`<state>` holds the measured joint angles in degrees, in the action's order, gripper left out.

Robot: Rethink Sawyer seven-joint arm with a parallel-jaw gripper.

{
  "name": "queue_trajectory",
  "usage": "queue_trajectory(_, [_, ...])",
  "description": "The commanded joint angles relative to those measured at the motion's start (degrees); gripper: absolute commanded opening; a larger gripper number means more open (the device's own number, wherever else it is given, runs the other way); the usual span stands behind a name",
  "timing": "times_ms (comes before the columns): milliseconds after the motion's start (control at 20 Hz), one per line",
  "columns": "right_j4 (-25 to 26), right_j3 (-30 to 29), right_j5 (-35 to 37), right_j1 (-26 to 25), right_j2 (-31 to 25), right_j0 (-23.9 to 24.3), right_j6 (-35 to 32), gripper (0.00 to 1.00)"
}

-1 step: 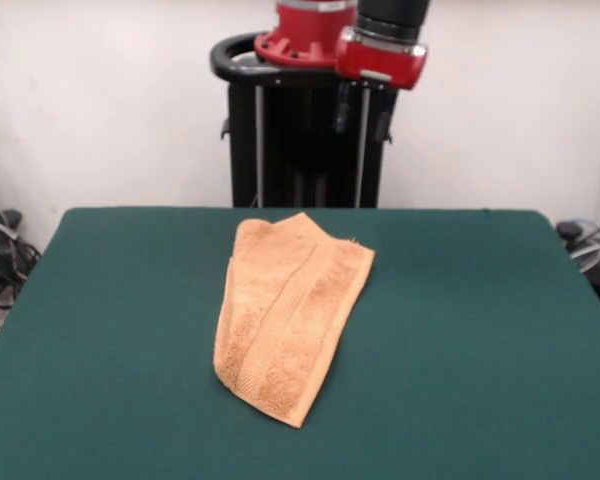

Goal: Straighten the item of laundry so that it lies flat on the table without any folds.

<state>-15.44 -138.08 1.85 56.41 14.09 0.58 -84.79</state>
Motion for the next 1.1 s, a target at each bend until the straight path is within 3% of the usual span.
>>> queue_trajectory(50, [-4.72, 8.13, 3.29, -7.05, -3.06, 3.10, -14.17, 1.00])
queue_trajectory(200, [-6.29, 10.28, 2.82, -10.00, -2.43, 2.04, -15.33, 1.00])
queue_trajectory(400, [-7.51, 12.04, 3.21, -11.64, -6.18, 3.93, -15.58, 1.00])
queue_trajectory(650, [-7.62, 16.58, 5.01, -15.08, -4.62, 2.41, -13.56, 1.00])
queue_trajectory(900, [-7.69, 14.24, 1.65, -15.78, -4.95, 2.79, -15.19, 1.00])
queue_trajectory(1100, [-7.57, 10.22, -3.61, -17.16, -10.52, 7.95, -18.65, 1.00])
